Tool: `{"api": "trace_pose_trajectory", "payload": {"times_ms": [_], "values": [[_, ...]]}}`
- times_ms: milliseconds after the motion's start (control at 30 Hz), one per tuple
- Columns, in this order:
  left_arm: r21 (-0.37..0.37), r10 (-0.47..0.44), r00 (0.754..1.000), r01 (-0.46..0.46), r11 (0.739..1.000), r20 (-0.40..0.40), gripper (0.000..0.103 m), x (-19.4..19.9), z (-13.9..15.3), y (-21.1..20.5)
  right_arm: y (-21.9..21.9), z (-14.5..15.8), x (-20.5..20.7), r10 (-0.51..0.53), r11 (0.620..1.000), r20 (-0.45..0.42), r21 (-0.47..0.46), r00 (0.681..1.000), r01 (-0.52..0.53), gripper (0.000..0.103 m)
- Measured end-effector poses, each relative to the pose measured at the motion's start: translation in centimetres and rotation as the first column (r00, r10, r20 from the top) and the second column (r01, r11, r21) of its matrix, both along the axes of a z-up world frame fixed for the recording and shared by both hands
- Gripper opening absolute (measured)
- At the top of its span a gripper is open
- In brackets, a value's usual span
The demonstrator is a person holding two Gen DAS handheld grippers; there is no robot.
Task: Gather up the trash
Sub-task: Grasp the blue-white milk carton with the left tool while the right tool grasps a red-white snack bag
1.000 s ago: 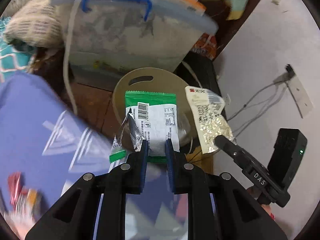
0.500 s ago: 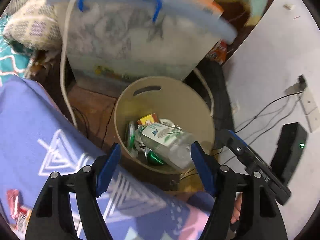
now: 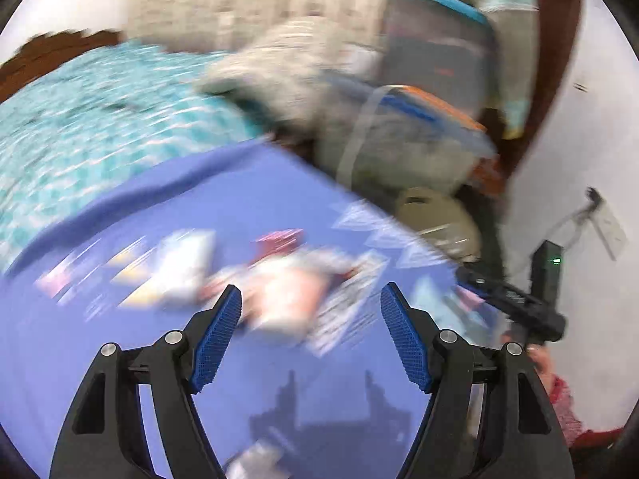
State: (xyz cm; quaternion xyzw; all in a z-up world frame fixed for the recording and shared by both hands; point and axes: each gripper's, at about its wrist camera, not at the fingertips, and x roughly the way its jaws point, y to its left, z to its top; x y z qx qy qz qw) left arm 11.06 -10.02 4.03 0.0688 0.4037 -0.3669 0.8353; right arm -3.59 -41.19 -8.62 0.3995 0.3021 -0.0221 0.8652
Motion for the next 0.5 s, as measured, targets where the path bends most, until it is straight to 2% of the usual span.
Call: {"api": "trace_pose_trajectory", "payload": {"times_ms": [100,200,267,367,500], "values": [[0.022,0.088,0.996,-0.088,0.996,-0.019,0.068,-1.4,-1.9,5.4,4.9,-1.0,1.1,0.107,0.994,-0.029,0.02,0.994,-0.106,0.051],[0.039,0.139,0.99,-0.138,0.99,-0.026,0.07,-3.2,-3.7,8.8,9.4,-1.6,2.0,0.206,0.978,-0.062,0.004,0.977,-0.207,0.051],[0.046,0.139,0.99,-0.138,0.989,-0.028,0.078,-4.9,-4.8,10.5,11.8,-1.7,2.6,0.25,0.967,-0.08,-0.035,0.965,-0.253,0.052],[0.085,0.118,0.993,-0.117,0.99,-0.014,0.084,-6.5,-6.5,10.6,13.4,-1.5,4.2,0.288,0.954,-0.095,-0.055,0.953,-0.294,0.053],[0.235,0.091,0.991,-0.111,0.966,0.093,0.084,-8.3,-9.1,8.8,11.9,-0.6,7.2,0.232,0.97,-0.085,-0.049,0.969,-0.236,0.059]]}}
